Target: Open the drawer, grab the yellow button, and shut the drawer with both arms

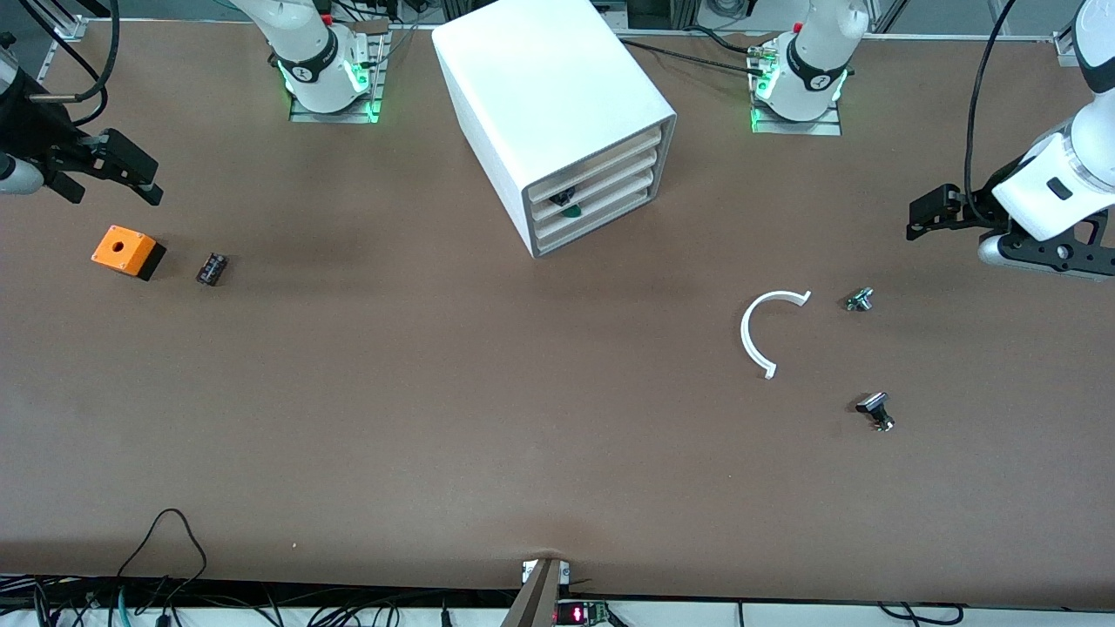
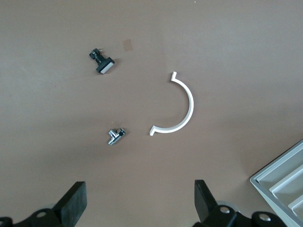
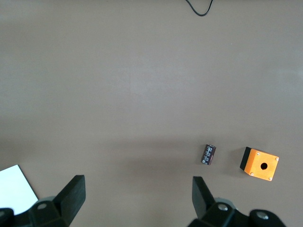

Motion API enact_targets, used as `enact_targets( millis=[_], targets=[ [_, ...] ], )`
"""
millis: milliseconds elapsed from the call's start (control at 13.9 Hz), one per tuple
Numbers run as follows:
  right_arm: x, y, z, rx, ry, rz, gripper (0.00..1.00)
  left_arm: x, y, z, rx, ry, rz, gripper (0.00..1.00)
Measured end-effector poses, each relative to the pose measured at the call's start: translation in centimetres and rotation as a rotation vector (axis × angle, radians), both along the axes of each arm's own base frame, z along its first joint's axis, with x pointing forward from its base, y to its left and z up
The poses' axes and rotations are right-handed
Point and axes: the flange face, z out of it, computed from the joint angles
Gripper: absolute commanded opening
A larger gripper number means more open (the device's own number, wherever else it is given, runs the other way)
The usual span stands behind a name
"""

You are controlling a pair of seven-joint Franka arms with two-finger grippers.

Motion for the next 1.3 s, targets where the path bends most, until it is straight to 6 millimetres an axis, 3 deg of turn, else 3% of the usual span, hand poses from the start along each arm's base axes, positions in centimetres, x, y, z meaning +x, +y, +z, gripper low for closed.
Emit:
enact_targets(
  millis=[216,576,864,1081,1297],
  targets=[
    [0.2,0.0,-1.0,-0.001,0.022,0.000,1.00,-0.9,-0.9,0.8,0.001,0.065,-0.020,1.00],
    [1.2,0.1,-4.0,0.004,0.078,-0.002,1.00,-2.4,-6.7,1.4,-0.030,0.161,-0.123,1.00],
    [1.5,0.8,-4.6,0.009,0.091,-0.009,1.00,-4.0,-10.9,1.2,-0.171,0.252,-0.181,1.00],
    [1.5,1.9,-4.8,0.011,0.096,-0.010,1.00,-4.8,-12.3,-0.6,-0.268,0.397,-0.202,1.00],
    [1.5,4.6,-5.5,0.011,0.111,0.016,1.00,-5.1,-14.9,-3.7,-0.386,0.556,-0.233,1.00]
  ],
)
